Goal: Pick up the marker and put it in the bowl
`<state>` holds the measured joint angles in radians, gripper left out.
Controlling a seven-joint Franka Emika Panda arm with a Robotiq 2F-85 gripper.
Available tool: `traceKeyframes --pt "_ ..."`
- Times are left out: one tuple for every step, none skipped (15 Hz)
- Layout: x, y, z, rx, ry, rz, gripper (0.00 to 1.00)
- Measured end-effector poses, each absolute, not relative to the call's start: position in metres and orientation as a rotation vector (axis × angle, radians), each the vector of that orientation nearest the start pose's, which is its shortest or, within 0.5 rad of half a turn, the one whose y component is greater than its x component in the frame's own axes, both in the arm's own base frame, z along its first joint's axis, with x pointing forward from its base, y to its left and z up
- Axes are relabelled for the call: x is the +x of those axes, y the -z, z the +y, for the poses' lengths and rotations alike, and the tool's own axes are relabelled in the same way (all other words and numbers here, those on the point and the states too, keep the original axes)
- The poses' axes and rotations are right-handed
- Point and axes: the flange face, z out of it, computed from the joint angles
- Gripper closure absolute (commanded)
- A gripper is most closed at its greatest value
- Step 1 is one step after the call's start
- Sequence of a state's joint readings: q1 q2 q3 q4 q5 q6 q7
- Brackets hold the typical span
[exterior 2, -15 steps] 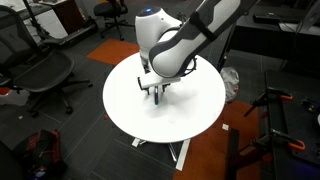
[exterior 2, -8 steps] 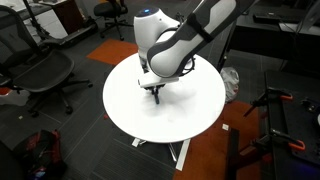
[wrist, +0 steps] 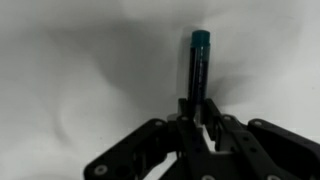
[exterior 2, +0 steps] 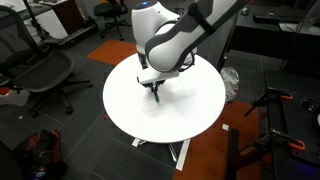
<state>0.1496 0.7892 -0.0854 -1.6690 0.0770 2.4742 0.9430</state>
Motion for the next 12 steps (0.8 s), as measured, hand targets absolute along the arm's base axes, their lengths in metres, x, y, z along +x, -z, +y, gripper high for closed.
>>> traceKeyframes --pt "0.678 -0.157 0.049 -2.824 0.036 1.376 0.95" --pt "0.678 -0.167 0.048 -2.829 0.036 1.365 0.95" --pt "0.678 -0.179 0.046 -2.831 0.037 1.364 0.95" --pt "0.677 -0.191 0.043 -2.838 0.039 1.365 0.95" --pt "0.676 -0.204 0.038 -2.844 0.045 1.370 0.95" --pt "0.675 -0.216 0.032 -2.852 0.052 1.376 0.95" --pt "0.673 -0.228 0.025 -2.857 0.060 1.385 0.95" --pt "0.671 -0.239 0.017 -2.867 0.069 1.393 0.95" --pt "0.668 -0.249 0.008 -2.878 0.081 1.403 0.95" --pt "0.666 -0.259 -0.001 -2.886 0.094 1.415 0.95" --pt "0.663 -0.268 -0.011 -2.892 0.109 1.428 0.95" --pt "0.661 -0.276 -0.021 -2.894 0.121 1.443 0.95"
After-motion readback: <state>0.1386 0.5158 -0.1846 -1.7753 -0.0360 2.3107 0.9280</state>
